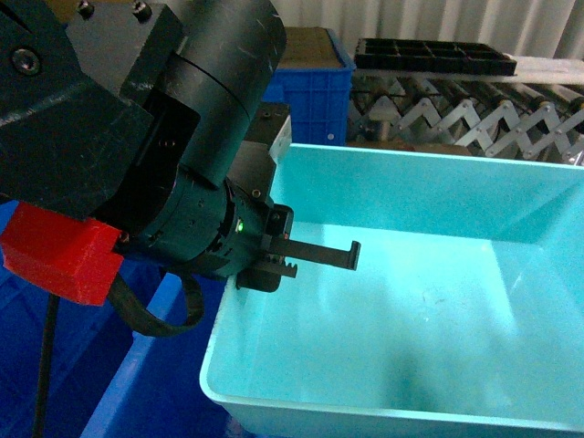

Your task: Stack blue boxes stably on right

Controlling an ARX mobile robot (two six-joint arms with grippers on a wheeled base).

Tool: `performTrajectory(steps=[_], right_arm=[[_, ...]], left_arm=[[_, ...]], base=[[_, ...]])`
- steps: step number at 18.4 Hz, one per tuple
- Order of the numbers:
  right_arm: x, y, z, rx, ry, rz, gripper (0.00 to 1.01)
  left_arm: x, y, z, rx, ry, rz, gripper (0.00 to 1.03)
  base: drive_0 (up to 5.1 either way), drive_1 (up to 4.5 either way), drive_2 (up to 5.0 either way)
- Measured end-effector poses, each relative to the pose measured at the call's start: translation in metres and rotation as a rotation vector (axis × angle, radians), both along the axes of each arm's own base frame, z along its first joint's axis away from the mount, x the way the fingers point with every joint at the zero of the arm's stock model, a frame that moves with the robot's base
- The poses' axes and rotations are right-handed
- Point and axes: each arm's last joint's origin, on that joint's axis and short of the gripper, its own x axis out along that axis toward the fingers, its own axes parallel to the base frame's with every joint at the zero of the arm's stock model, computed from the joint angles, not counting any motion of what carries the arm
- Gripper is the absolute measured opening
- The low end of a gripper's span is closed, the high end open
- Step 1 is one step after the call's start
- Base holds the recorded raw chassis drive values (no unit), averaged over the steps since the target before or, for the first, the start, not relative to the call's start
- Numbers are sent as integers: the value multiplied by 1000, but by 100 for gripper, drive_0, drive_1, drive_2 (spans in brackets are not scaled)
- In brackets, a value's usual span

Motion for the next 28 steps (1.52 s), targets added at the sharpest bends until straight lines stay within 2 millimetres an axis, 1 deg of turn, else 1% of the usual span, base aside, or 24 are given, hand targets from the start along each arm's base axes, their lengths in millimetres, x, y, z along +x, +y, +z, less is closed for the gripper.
performTrajectory(steps=[2,4,9,22,24,27,28], right_arm=[[1,0,-3,-1,8,5,7],[6,0,-5,-6,8,11,7],[16,-1,-7,-18,4,19,7],[17,-1,-8,-37,-3,20,7],[17,-2,-9,-122,-6,31,30],[17,-2,-9,-155,-10,53,63],[17,-2,-8,-160,-11,55,76]], left_arm=[[2,1,-9,-1,28,10,2],[4,1,-14,-4,35,15,2],[12,1,-14,-7,34,28,2],[12,1,-16,-7,38,29,2],[12,0,-16,4,41,-16,22],[12,-5,-13,3,29,-49,55],[12,-6,-13,6,29,-52,68]], base=[[0,0,0],[0,0,0],[0,0,0],[0,0,0],[0,0,0],[0,0,0],[0,0,0]])
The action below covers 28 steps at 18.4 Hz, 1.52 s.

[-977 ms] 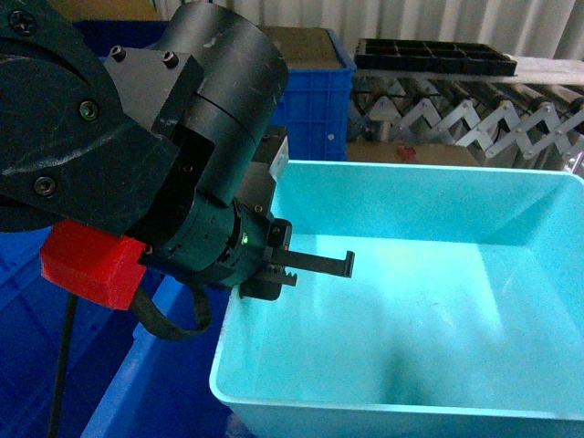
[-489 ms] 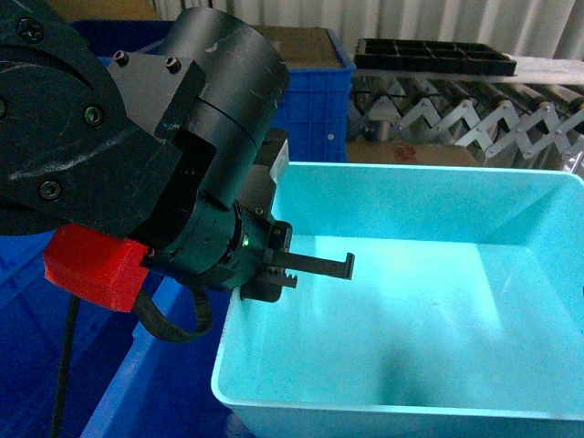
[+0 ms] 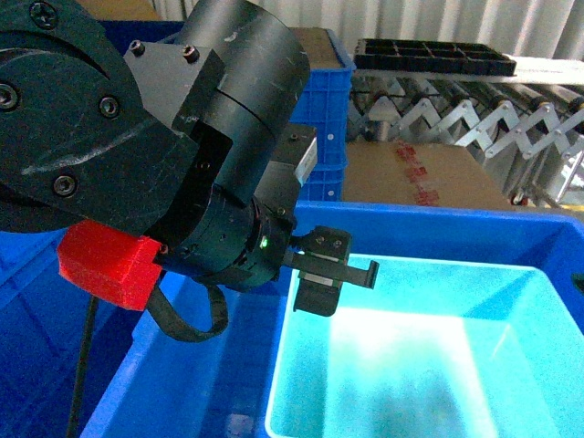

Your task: Stack blue boxes stably on right

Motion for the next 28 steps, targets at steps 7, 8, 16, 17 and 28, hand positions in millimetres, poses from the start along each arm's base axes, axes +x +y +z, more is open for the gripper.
performTrajectory(steps=[7,8,16,17,28], right_arm=[[11,-6,16,25,-65,0,98],[14,-8,29,46,-102,1,98],[-83,-30,194,248,-432,5,98],[-96,-28,212,256,-499,-12,98],[-137,5,122,162,-587,-94,7]], left_arm=[[7,13,22,-49,-78,15,98],[8,24,42,-81,-125,27,98],[-117,117,187,-307,-323,274,98],[-137,121,196,-346,-340,293,98],[-164,160,101,-175,-764,312,21]], base=[[0,0,0],[0,0,0],[0,0,0],[0,0,0],[0,0,0]])
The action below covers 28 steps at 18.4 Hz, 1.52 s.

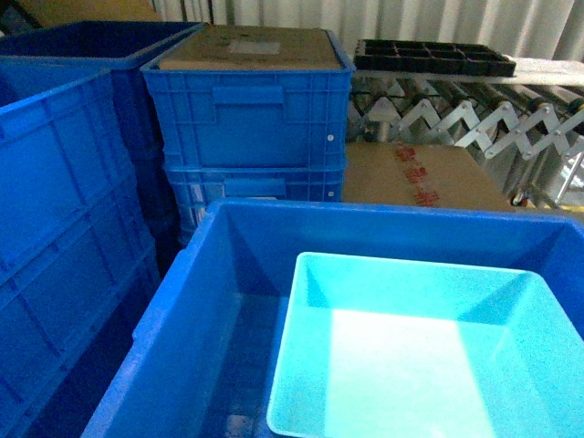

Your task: Stack blue boxes stably on right

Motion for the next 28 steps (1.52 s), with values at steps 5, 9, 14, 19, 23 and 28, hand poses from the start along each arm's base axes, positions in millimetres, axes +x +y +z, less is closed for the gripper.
performTrajectory(steps=[5,9,14,19,23,28], right_arm=[[-26,9,-38,0,3,5,2],[-40,9,-55,0,6,5,2],[-51,9,-67,0,-13,5,2],[-57,9,-68,-1,-9,5,2],[-59,9,-68,-1,-11,5,2],[-67,9,-75,-1,43,5,2]], left_arm=[[-24,18,-41,1,-12,1,2],[-36,29,-58,1,-11,-1,2],[-46,28,-68,1,-16,-1,2],[-52,29,-74,1,-34,-1,2],[-59,28,-80,2,21,-4,2],[-63,29,-74,2,-36,2,2]], base=[[0,0,0],[0,0,0],[0,0,0],[0,0,0],[0,0,0],[0,0,0]])
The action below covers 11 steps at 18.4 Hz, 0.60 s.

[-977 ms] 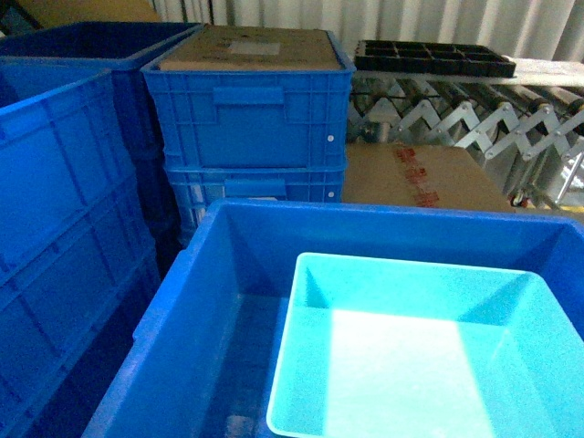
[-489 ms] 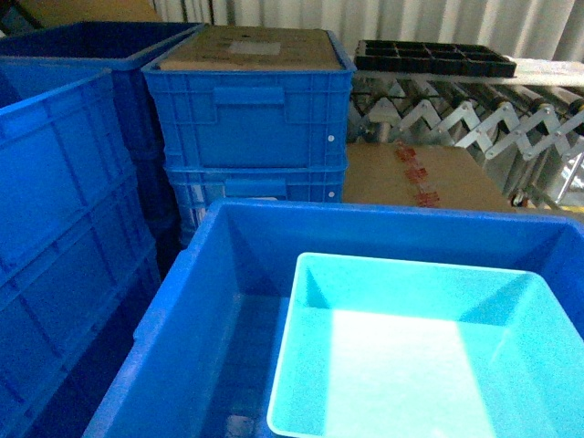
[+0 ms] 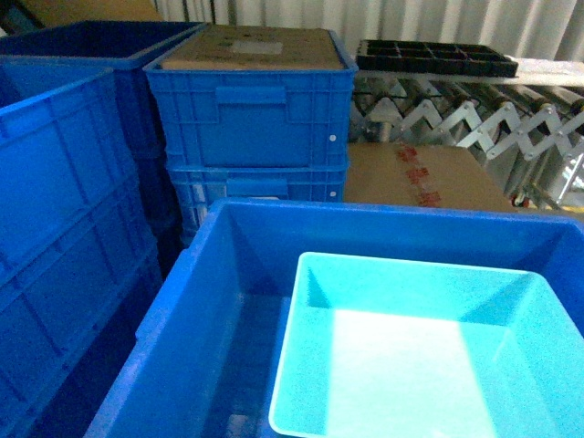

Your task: Stack blue boxes stably on right

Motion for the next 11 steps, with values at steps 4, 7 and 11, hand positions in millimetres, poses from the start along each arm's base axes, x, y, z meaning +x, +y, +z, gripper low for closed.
performTrajectory(steps=[4,7,11], right_arm=[[-2,0,4,0,-47,-2,2],[-2,0,3,0,-43,-3,25],[-2,0,3,0,-43,-3,60]], left_arm=[[0,0,-3,0,19,2,2],[0,0,-3,0,18,2,19],[0,0,-3,0,18,2,54]], base=[[0,0,0],[0,0,0],[0,0,0]])
